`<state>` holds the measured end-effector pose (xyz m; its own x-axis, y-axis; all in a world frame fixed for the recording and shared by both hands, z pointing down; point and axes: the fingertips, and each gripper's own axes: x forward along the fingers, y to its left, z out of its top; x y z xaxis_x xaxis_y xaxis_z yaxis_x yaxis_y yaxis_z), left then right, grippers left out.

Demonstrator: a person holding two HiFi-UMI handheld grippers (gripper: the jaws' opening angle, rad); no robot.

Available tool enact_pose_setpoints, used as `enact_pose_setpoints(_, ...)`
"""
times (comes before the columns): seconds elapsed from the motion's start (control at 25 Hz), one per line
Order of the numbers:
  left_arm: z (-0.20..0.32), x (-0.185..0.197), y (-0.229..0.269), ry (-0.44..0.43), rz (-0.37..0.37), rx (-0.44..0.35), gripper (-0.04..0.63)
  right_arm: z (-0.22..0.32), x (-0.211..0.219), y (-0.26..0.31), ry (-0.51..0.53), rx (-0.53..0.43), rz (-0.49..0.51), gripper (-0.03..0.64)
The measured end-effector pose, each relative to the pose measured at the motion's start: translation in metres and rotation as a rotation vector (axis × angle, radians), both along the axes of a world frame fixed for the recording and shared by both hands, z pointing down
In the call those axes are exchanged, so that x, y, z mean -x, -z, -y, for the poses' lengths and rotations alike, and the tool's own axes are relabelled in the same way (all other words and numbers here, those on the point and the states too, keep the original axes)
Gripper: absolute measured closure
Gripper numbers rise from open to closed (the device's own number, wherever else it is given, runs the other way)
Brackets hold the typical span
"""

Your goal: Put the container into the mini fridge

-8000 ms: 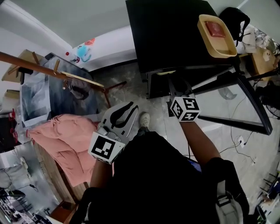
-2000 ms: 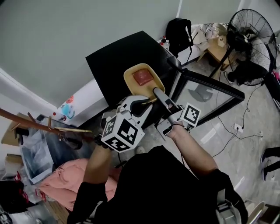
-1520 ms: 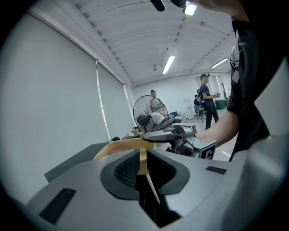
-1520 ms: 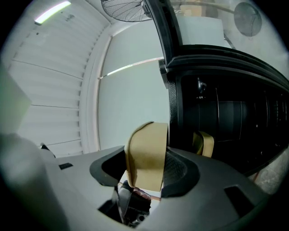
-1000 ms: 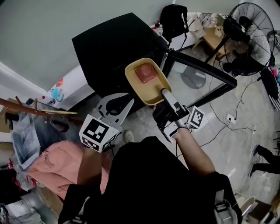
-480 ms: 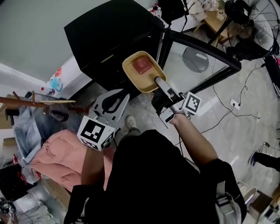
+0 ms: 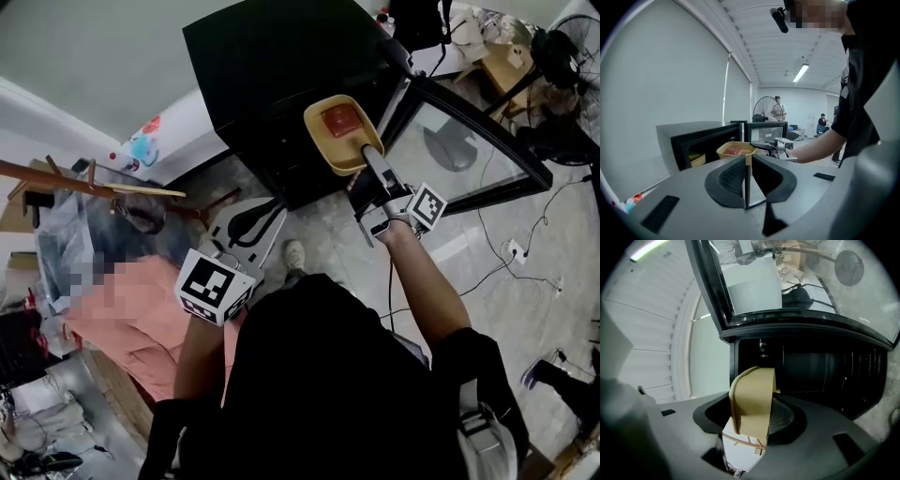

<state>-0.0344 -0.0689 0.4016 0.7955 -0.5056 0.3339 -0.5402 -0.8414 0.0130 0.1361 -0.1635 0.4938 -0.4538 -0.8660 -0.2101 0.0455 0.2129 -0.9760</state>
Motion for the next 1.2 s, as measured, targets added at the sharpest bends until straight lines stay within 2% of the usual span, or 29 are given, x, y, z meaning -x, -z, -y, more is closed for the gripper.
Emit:
enact_pose_setpoints(0.44,0.025,0.039,-0.013,0.048,0.036,0.030,0.541,0.073,0.008,-0.018,-0.023,0.018,0.009,0.390)
enact_pose_setpoints(0.8,0.043,0.050,-0.017,0.047,0.057,0.016,0.542,0.101,0.018,-0.032,-0.019,0.038,0.015,0.390)
enact_pose_setpoints(1.2,0.052,0.052,-0.029,0.040,0.048,0.054,0.541,0.131,0.027,-0.034,-0.008,0.042,-0.013,0.390)
